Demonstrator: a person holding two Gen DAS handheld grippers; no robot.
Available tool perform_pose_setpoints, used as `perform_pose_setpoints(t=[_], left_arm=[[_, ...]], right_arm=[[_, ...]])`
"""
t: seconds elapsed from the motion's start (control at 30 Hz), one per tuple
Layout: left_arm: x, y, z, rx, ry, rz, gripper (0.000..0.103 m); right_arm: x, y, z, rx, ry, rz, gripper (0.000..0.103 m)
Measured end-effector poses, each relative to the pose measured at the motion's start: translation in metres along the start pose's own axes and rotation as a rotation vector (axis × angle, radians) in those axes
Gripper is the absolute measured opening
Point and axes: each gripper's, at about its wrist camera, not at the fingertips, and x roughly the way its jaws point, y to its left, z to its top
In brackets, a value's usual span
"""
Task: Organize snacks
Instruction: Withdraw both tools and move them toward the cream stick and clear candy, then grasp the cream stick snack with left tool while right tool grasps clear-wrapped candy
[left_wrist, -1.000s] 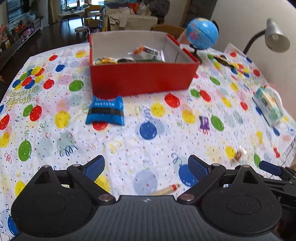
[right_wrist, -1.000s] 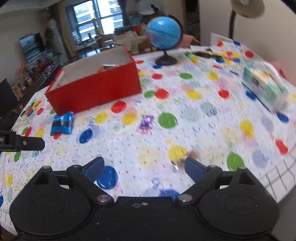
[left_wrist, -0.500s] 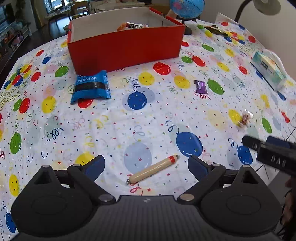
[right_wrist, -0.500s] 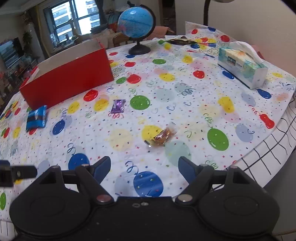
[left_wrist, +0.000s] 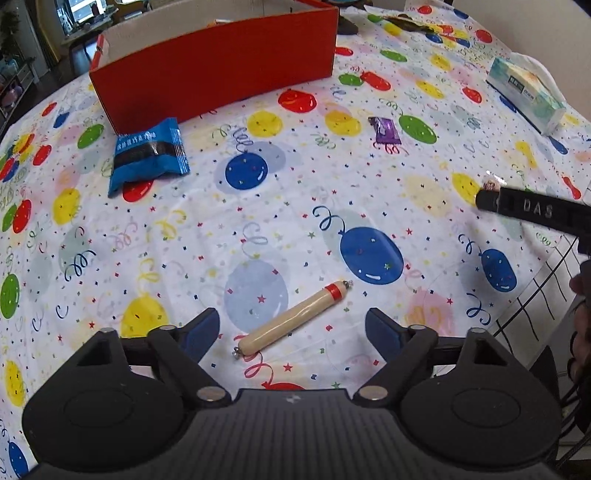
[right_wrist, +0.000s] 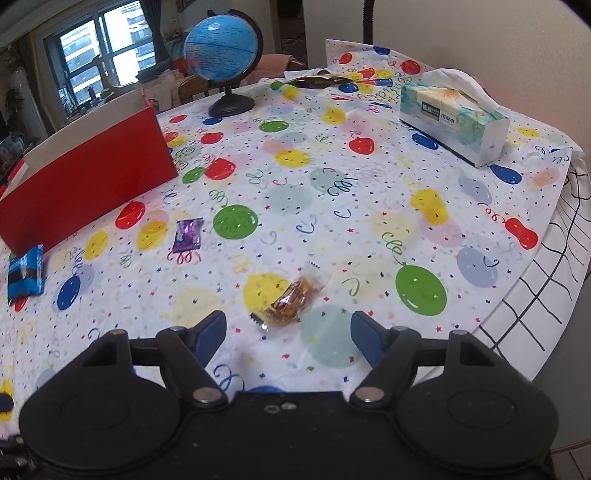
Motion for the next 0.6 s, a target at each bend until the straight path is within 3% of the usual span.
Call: perform_pose_setpoints(t=[0.07, 0.2, 0.27, 0.33, 0.43, 0.6], left_arm=[[0.005, -0.003, 0.0, 0.011, 0.017, -0.007, 0.073], [0.01, -0.004, 0.001, 0.011, 0.029, -0.018, 0.066], [0.013, -0.001, 0.001, 0.0, 0.042, -0.019, 0.056], [0.013, 0.002, 0.001, -0.008, 0.04, -0.02, 0.054], [0.012, 0.002, 0.002, -0.007, 0.037, -0.025, 0.049], [0.011, -0.004, 0.002, 0.018, 0.035, -0.024, 0.028]], right_arm=[[0.005, -0.001, 0.004, 0.018, -0.002, -0.011, 0.073], [0.015, 0.0, 0.009, 0.036, 0.007, -0.018, 0.07], [0.02, 0.002, 0.01, 0.031, 0.019, -0.018, 0.065], [0.024, 0.004, 0.011, 0.027, 0.031, -0.021, 0.056], [0.027, 0.005, 0.011, 0.017, 0.036, -0.023, 0.05], [0.03, 0.008, 0.013, -0.01, 0.039, -0.019, 0.04]])
